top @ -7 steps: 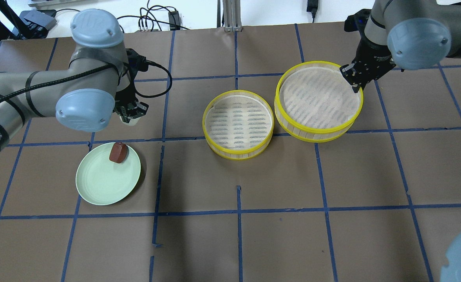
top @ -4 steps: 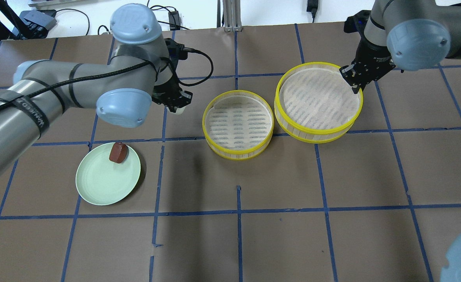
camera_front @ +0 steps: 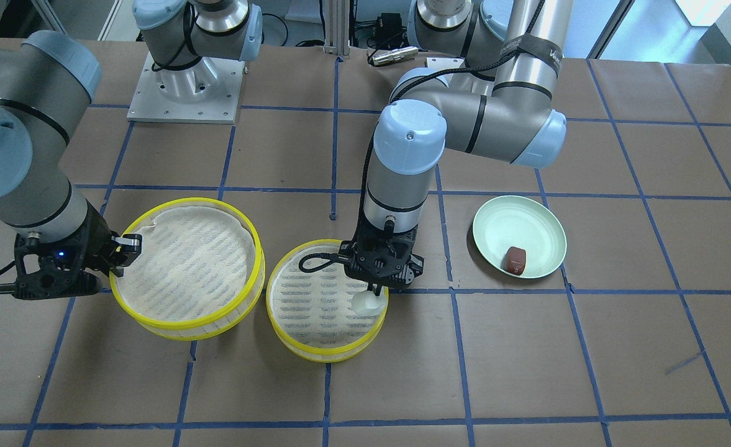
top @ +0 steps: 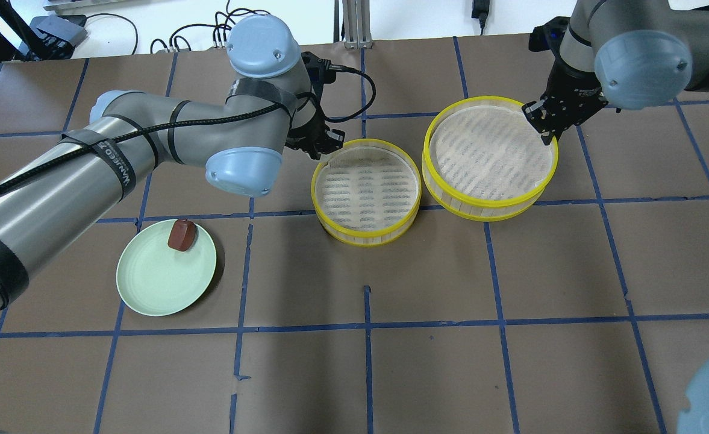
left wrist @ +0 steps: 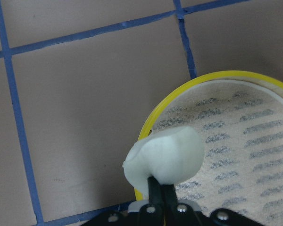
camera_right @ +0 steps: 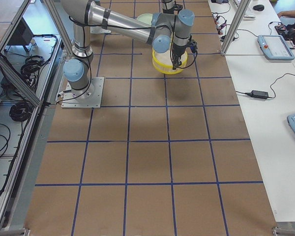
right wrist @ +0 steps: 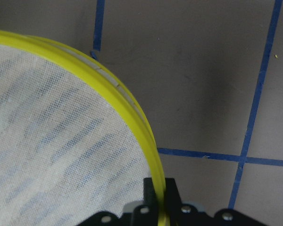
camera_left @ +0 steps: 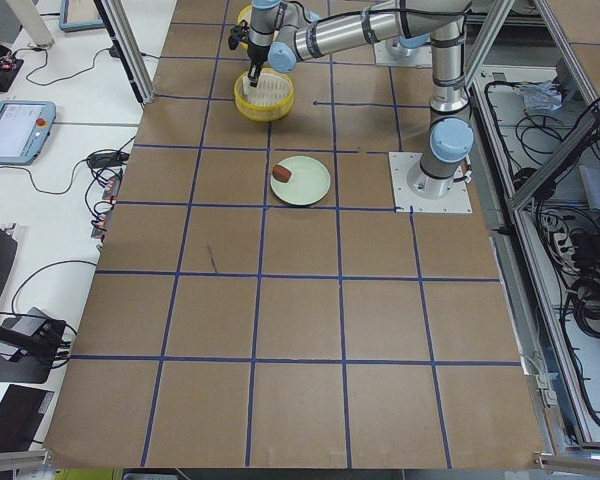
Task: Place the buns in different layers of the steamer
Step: 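Carry the white bun into the open bottom tier and release it with left gripper, then stack the top tier back onto the bottom tier while left gripper grasps the brown bun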
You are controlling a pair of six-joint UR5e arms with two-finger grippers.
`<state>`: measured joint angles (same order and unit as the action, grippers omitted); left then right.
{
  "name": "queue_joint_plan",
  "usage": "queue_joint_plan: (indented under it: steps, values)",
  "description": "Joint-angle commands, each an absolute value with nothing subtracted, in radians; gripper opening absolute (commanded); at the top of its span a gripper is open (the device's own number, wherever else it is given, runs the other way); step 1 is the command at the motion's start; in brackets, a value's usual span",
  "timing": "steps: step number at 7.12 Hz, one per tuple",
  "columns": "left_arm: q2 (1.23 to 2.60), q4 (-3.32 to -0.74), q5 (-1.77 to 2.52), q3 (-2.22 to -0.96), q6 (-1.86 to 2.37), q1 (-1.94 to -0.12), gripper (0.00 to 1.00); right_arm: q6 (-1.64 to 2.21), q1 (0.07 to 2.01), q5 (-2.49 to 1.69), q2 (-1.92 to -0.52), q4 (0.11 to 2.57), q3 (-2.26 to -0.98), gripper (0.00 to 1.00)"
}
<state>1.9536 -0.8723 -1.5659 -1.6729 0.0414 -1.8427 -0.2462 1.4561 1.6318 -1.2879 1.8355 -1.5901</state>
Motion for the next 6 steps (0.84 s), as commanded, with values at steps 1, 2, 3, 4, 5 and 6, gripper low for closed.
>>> queue_joint_plan:
  steps: [1, 2, 3, 4, 5, 6]
  values:
    - [1.962, -0.867, -1.565, -1.68, 0.04, -1.848, 1.0, -0.226, 1.456, 1.637, -1.289, 1.833, -1.589, 0.07]
    - [1.957, -0.867, -1.566, -1.678, 0.034, -1.848, 1.0, -0.224, 1.456, 1.634, -1.289, 1.824, -1.583, 0.07]
    - [1.93, -0.874, -1.584, -1.686, -0.036, -1.841, 1.0, -0.169, 1.468, 1.625, -1.302, 1.819, -1.579, 0.07]
    - [1.927, -0.903, -1.674, -1.706, -0.211, -1.82, 1.0, -0.084, 1.483, 1.617, -1.308, 1.815, -1.58, 0.07]
    - [1.911, -0.922, -1.75, -1.733, -0.263, -1.754, 1.0, -0.019, 1.533, 1.602, -1.307, 1.822, -1.58, 0.07]
    - [1.872, -0.936, -1.75, -1.785, -0.331, -1.677, 1.0, 0.111, 1.58, 1.601, -1.292, 1.833, -1.582, 0.07]
